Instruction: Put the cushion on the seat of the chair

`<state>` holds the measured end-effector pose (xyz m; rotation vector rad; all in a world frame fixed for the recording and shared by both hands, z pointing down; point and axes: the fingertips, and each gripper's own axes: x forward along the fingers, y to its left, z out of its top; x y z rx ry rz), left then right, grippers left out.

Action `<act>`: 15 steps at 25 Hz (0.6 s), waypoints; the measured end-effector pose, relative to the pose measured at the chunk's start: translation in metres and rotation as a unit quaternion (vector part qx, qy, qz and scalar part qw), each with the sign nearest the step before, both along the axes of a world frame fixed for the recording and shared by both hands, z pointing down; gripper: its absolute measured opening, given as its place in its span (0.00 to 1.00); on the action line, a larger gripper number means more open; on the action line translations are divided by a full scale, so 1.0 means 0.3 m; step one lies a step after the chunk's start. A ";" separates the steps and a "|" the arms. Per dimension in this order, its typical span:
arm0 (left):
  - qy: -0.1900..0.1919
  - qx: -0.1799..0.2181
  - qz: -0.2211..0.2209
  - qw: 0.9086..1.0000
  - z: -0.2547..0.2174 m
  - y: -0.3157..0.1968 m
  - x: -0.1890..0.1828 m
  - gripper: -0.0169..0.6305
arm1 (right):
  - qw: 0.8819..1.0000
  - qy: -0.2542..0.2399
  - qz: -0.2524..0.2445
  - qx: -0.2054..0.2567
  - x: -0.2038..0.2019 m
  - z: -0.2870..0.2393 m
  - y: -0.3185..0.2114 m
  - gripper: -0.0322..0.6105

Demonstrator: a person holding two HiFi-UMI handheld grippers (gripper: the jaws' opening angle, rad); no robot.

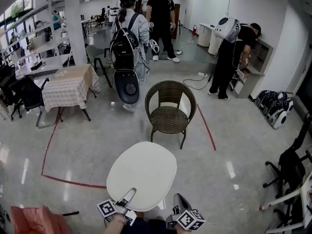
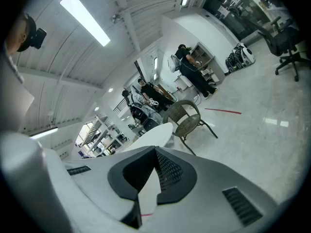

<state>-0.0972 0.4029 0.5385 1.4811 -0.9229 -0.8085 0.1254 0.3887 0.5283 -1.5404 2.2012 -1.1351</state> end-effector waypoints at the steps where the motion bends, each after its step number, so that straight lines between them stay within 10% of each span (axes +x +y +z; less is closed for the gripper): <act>1: -0.001 0.002 0.003 1.000 0.004 0.007 -0.004 0.15 | 1.000 0.004 -0.002 0.001 -0.011 0.006 0.006 0.09; 15: -0.042 -0.035 0.025 0.998 0.048 0.010 -0.028 0.15 | 0.999 0.008 -0.006 0.044 -0.085 -0.060 0.003 0.09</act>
